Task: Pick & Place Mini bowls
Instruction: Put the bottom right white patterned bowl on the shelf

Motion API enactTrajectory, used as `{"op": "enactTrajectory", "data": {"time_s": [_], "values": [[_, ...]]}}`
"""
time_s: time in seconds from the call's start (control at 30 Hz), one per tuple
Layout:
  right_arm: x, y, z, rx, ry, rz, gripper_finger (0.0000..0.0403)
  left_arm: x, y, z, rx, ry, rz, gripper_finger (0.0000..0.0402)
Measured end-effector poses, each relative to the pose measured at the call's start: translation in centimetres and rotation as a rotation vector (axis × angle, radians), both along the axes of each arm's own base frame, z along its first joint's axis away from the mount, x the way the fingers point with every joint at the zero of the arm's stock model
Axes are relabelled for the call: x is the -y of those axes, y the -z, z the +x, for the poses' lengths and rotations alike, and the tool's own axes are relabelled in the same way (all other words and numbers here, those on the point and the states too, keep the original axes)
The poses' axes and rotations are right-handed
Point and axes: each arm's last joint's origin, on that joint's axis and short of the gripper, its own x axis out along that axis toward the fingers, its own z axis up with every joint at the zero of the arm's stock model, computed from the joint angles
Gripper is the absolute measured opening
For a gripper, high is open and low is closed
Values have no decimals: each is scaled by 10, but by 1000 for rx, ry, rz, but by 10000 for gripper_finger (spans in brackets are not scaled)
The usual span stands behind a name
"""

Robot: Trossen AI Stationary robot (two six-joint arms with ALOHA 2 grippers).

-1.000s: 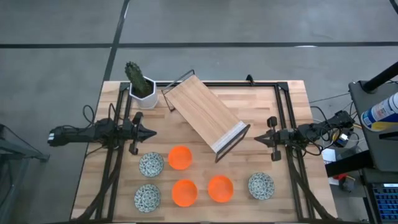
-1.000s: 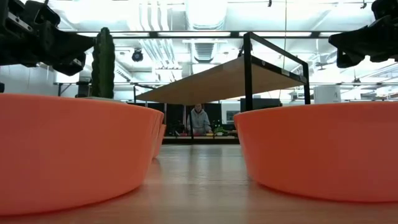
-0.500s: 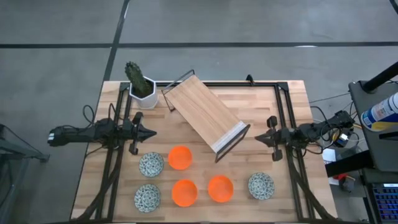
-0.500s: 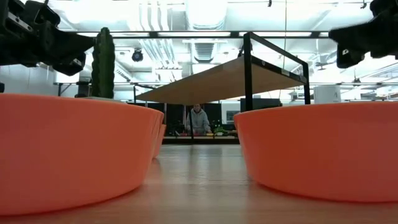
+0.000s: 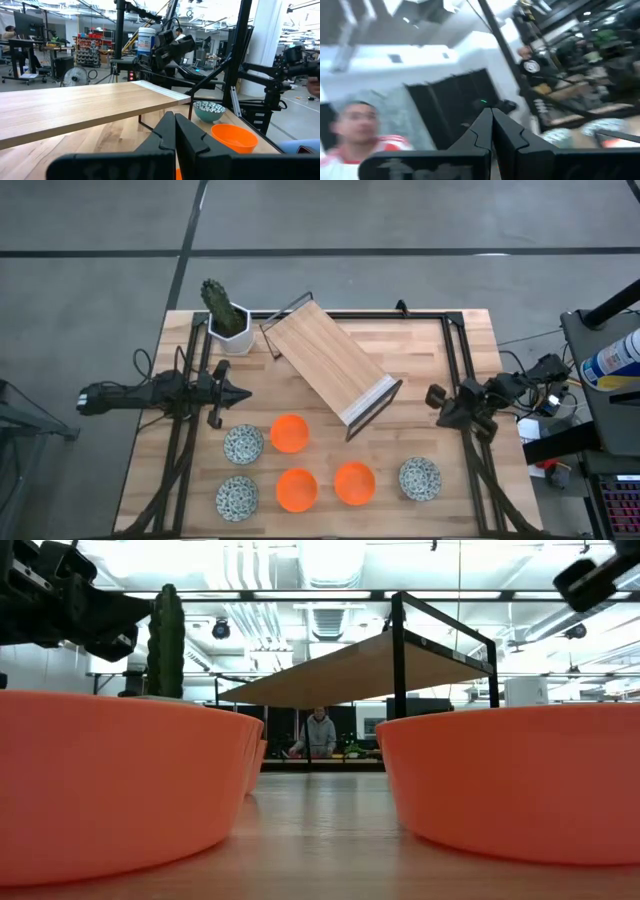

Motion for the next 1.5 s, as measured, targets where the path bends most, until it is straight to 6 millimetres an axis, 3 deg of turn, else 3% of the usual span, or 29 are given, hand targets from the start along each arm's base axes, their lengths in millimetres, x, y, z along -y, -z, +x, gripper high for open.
{"op": "enactTrajectory", "data": {"time_s": [0.17, 0.33, 0.4, 0.53, 0.73, 0.97, 1.23, 1.5], "values": [[-6, -6, 0, 51, -51, 13, 8, 0, 0, 0, 0, -1, 0, 0], [-13, 5, 13, -175, -62, 100, 10, 0, 0, 0, 0, -1, 0, 0], [-17, 1, 19, -264, -95, 153, 16, 0, 0, 0, 0, -1, 0, 0], [-27, -11, 33, -590, -109, 154, 31, 0, 0, 0, 0, -1, 0, 0], [-38, -30, 42, -1231, 7, -34, 61, 0, 0, 0, 0, 0, 0, 0], [-59, -58, 60, -1540, 88, -298, 106, 0, 0, 0, 0, 0, 0, 0], [-89, -36, 79, -1741, 106, -550, 149, 0, 0, 0, 0, 0, 0, 0], [-103, -12, 81, -1814, 124, -664, 150, 0, 0, 0, -1, 0, 0, 0]]}}
